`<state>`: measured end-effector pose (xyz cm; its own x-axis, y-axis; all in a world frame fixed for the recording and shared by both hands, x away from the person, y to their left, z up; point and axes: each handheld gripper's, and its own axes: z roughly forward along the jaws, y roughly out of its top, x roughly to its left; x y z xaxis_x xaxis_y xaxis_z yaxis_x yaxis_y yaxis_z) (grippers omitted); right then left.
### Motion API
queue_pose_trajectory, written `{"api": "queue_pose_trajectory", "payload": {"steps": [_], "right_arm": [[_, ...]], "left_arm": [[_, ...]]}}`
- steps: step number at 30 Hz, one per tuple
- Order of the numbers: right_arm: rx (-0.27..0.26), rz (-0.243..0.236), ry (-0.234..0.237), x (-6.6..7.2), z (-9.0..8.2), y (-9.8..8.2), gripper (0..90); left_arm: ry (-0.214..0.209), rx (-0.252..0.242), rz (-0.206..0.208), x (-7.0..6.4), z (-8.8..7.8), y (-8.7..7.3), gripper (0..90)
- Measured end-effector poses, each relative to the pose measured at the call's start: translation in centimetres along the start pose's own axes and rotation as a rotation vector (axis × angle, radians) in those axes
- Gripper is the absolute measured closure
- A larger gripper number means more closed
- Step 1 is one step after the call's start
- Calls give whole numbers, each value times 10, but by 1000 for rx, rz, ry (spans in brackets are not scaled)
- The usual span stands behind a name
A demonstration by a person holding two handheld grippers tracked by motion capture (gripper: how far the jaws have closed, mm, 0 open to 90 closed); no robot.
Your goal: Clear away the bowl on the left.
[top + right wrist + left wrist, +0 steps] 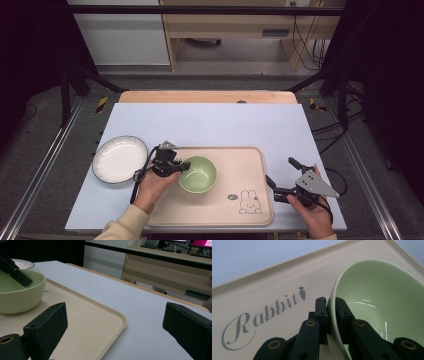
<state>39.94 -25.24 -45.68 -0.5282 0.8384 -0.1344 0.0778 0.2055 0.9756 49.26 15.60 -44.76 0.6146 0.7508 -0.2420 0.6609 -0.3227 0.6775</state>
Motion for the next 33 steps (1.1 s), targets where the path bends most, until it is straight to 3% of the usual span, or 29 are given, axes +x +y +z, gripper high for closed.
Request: {"api": "queue_pose_trajectory", "payload": {"steps": [7,12,16,19,28,33], "right_arm": [[-1,-2,0,0,0,0,58],[1,0,2,1,0,0,58],[4,4,0,0,0,0,58],[4,2,5,1,0,0,59],[3,0,4,1,1,0,58],[4,-1,5,1,1,0,58]], "left_arm": [[17,1,45,-3,0,-1,764],[17,-6,45,-2,-1,-1,772],[18,-100,58,-3,-9,2,742],[37,-141,87,-4,-13,4,680],[33,-227,204,-13,-18,8,429],[10,-263,221,-17,-19,10,337]]}}
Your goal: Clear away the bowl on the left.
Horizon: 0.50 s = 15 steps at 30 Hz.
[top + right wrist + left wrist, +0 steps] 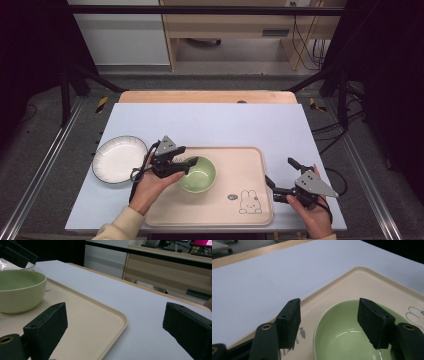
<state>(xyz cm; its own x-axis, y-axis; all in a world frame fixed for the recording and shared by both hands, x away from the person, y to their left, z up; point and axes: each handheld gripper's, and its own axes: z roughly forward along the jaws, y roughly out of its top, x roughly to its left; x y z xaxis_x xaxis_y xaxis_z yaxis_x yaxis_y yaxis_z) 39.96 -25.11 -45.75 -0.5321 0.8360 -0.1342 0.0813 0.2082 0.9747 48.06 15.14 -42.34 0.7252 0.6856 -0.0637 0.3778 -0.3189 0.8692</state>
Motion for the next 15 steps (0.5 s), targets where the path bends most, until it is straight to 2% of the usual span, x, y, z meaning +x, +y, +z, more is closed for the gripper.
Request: {"api": "queue_pose_trajectory", "payload": {"steps": [1,2,3,7,10,15], "right_arm": [[0,2,-1,0,0,0,58],[0,3,-1,0,-1,0,58],[0,3,-1,0,-1,0,58],[-2,1,0,0,0,0,57],[-2,2,0,0,0,0,56],[-5,5,-2,0,-1,0,55]], "left_arm": [[-30,-3,17,-3,1,1,294],[-30,-3,17,-3,1,1,280],[-50,-2,28,-5,1,2,280],[-89,-41,72,-14,-2,5,173],[-96,-51,82,-16,-2,6,137],[-95,-68,109,-20,-5,8,126]]}}
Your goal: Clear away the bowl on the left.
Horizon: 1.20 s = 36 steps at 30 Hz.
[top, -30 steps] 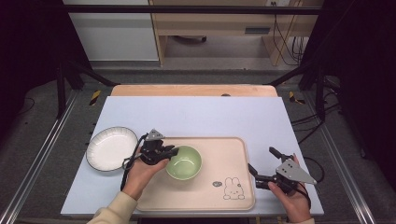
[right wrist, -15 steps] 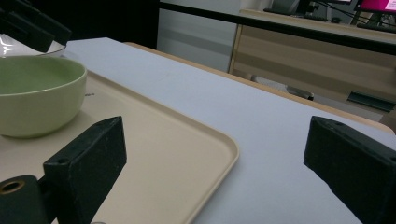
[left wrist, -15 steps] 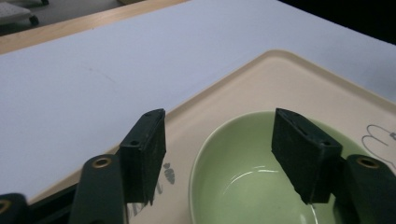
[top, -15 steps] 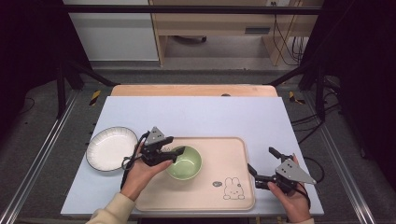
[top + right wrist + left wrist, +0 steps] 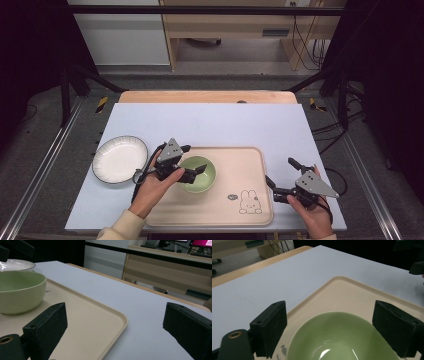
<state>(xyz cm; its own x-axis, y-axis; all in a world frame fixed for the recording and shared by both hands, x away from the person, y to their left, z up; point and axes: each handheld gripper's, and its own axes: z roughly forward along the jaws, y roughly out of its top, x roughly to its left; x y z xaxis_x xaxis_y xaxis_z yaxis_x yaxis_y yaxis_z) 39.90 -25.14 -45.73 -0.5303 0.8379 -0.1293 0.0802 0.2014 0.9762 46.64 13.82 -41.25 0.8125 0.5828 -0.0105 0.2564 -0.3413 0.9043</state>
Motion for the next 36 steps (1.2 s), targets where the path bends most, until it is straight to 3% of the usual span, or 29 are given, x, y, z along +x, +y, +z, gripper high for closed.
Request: {"api": "queue_pose_trajectory", "payload": {"steps": [7,10,14,21,36], "right_arm": [[-3,-2,2,0,0,0,54],[-4,-1,1,0,0,0,54],[-5,-4,2,1,0,0,54],[-2,-4,0,1,0,0,54],[0,-8,2,2,1,0,54]], "left_arm": [[11,-32,27,-2,-8,1,126],[20,-59,14,1,-14,-1,126],[51,-79,7,5,-22,-4,126],[115,-104,30,15,-40,-16,126],[188,-127,-20,39,-72,-43,126]]}}
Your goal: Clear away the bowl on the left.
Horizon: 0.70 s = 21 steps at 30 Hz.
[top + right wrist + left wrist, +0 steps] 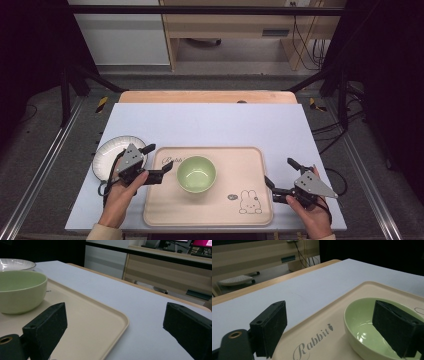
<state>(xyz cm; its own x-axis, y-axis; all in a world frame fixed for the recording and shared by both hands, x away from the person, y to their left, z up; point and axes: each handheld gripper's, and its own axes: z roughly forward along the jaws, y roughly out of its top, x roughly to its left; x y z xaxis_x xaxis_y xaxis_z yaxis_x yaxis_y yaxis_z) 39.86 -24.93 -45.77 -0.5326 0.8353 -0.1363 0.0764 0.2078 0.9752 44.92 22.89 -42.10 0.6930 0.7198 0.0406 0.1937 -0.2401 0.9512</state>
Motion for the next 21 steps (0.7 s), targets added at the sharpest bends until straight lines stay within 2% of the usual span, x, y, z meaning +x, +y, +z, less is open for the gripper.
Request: {"api": "queue_pose_trajectory", "payload": {"steps": [21], "right_arm": [[1,1,-1,0,0,0,54]], "left_arm": [[70,-46,-51,24,-25,-15,126]]}}
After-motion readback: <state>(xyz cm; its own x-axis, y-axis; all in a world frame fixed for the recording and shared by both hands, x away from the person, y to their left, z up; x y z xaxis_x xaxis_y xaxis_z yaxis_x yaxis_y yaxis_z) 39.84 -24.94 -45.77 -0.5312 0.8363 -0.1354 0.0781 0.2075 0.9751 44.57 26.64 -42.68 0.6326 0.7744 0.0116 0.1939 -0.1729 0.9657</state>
